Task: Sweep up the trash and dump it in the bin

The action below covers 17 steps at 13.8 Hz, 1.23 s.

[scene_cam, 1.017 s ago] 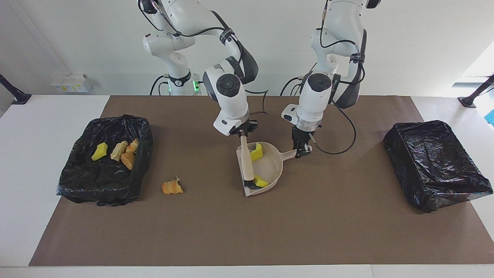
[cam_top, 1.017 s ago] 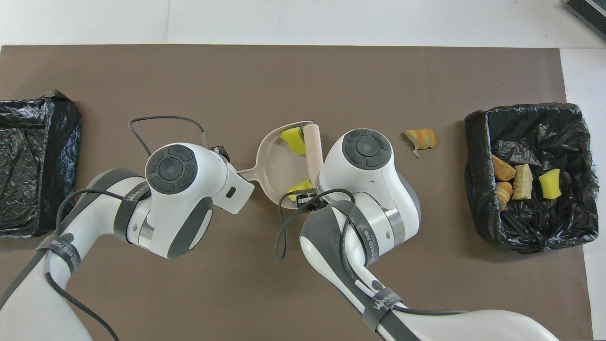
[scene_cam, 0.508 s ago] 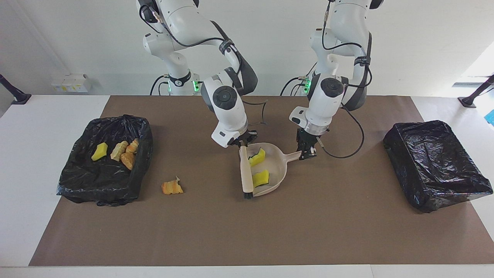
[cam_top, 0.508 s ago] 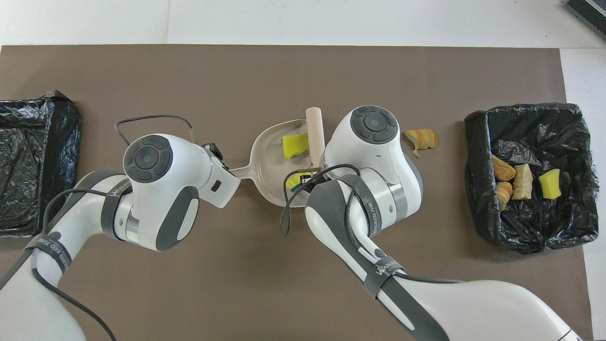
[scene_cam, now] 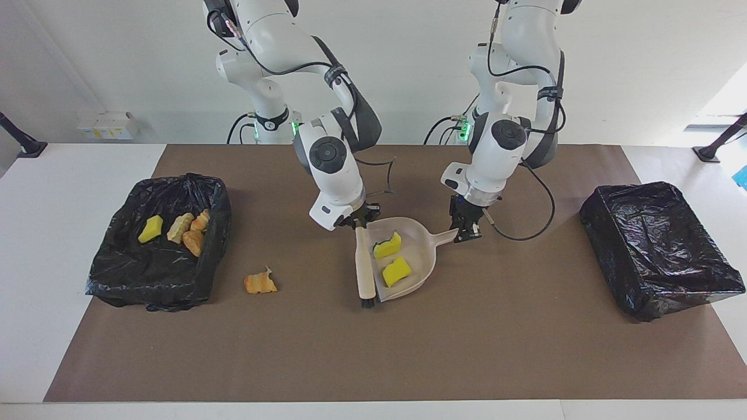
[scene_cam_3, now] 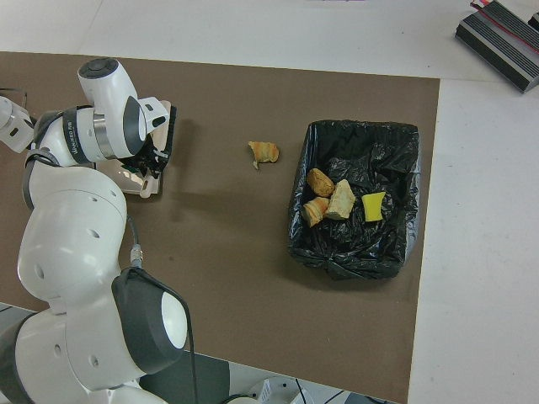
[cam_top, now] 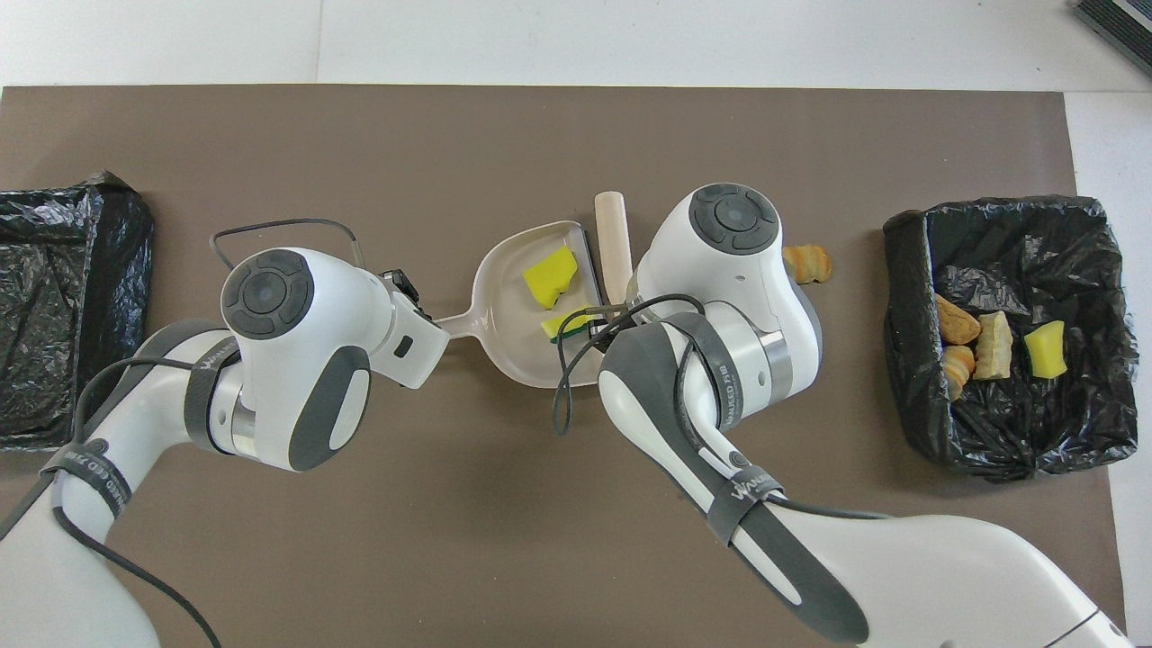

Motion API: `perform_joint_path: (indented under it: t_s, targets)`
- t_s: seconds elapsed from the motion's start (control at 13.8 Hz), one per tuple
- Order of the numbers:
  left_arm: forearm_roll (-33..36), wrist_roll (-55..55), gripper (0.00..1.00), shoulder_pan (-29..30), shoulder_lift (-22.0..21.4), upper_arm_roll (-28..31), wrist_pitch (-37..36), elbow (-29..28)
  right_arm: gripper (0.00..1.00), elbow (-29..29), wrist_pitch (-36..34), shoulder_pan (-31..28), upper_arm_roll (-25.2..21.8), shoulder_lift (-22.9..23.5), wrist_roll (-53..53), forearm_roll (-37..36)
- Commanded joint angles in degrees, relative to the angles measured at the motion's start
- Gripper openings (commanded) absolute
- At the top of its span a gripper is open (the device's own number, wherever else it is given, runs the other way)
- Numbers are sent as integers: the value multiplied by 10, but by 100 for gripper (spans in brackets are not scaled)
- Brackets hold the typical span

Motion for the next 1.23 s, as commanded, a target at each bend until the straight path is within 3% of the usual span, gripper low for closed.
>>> perform_joint_path:
  t_s: [0.0, 0.29, 0.73, 1.16]
  targets:
    - [-11, 13, 0, 5, 1, -1, -15, 13, 0, 37, -25, -8, 3, 20, -20, -9]
    - [-14, 3, 0, 12, 24, -1, -76, 69, 0, 41, -23, -12, 4, 29, -30, -12]
    - [-18, 31, 0, 35, 22, -3, -81, 62, 0, 68, -17, -3, 4, 46, -24, -6]
    - [-170, 159, 0, 71, 18, -3, -29, 31, 0, 69, 19, 2, 4, 68, -27, -14]
